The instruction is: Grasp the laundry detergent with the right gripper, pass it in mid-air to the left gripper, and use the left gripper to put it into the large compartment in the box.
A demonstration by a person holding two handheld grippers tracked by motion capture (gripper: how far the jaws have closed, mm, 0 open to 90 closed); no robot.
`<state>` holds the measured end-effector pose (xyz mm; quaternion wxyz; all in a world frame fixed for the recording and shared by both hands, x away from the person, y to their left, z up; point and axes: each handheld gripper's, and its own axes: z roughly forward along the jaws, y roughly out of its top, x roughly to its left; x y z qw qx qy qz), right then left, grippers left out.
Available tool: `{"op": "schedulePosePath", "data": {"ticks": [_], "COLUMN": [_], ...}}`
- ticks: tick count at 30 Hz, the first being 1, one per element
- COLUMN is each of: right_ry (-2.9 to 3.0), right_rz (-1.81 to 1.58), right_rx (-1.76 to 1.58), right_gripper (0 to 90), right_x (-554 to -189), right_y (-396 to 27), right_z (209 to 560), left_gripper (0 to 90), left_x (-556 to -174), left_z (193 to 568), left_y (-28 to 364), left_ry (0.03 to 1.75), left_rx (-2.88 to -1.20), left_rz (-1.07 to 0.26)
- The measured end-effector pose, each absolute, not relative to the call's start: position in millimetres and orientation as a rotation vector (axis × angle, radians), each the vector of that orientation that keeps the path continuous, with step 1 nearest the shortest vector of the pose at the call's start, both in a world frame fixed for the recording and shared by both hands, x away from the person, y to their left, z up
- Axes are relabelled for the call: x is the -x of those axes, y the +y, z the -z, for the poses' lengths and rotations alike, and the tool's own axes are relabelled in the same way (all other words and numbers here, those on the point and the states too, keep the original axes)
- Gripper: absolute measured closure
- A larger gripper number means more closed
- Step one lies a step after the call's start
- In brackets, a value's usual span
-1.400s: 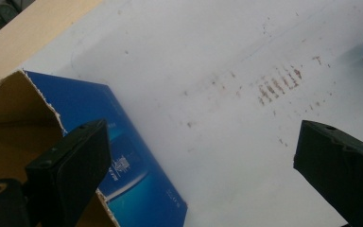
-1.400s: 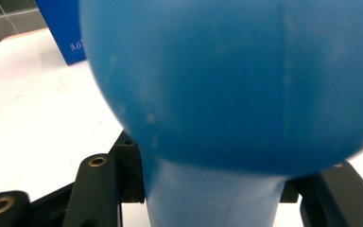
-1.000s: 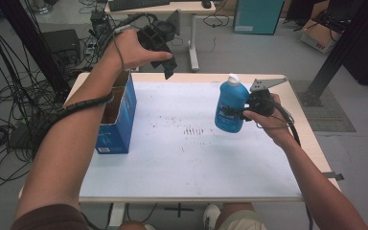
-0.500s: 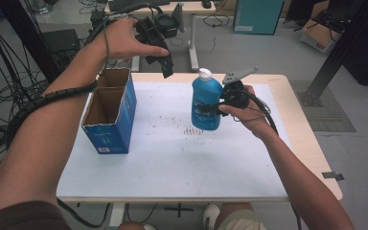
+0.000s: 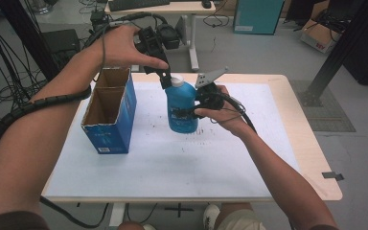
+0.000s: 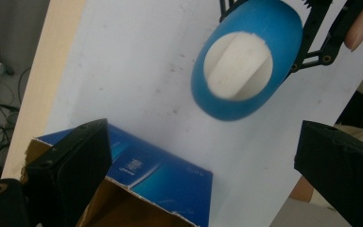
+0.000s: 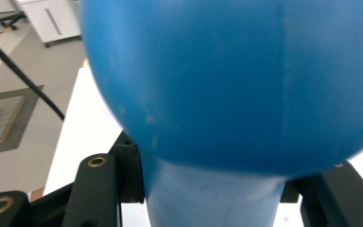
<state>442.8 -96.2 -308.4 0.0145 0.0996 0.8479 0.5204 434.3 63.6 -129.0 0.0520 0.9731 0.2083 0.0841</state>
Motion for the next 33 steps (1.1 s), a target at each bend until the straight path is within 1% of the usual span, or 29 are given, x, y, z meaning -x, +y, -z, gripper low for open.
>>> {"op": "schedulePosePath", "data": {"ticks": [1,8,15,16,17,24,25,28,33], "right_ry": [2.646,2.652,2.653,2.653,2.654,2.644,2.639,2.641,2.635], "right_rz": [-1.629,-1.659,-1.683,-1.689,-1.694,-1.71,-1.717,-1.709,-1.711], "right_rx": [-0.306,-0.218,-0.15,-0.142,-0.128,-0.05,-0.043,-0.034,-0.03], "right_gripper": [44.4,44.3,44.3,44.3,44.3,44.3,44.3,44.3,44.3], "right_x": [-441,-436,-431,-430,-429,-425,-424,-423,-422], "right_y": [-93,-77,-67,-66,-65,-61,-60,-60,-60], "right_z": [308,305,298,297,296,290,289,287,284], "left_gripper": [5.2,5.2,5.1,5.1,5.1,5.1,5.1,5.1,5.1], "left_x": [-434,-425,-419,-420,-417,-414,-411,-411,-410], "left_z": [129,133,139,139,141,145,147,147,148], "left_y": [64,65,65,65,64,61,61,61,62], "left_ry": [0.61,0.605,0.583,0.549,0.58,0.525,0.556,0.516,0.525], "left_rx": [-2.974,-3.0,-3.024,-3.054,-3.032,-3.072,-3.048,-3.076,-3.072], "left_rz": [-0.261,-0.227,-0.173,-0.177,-0.171,-0.144,-0.146,-0.136,-0.14]}}
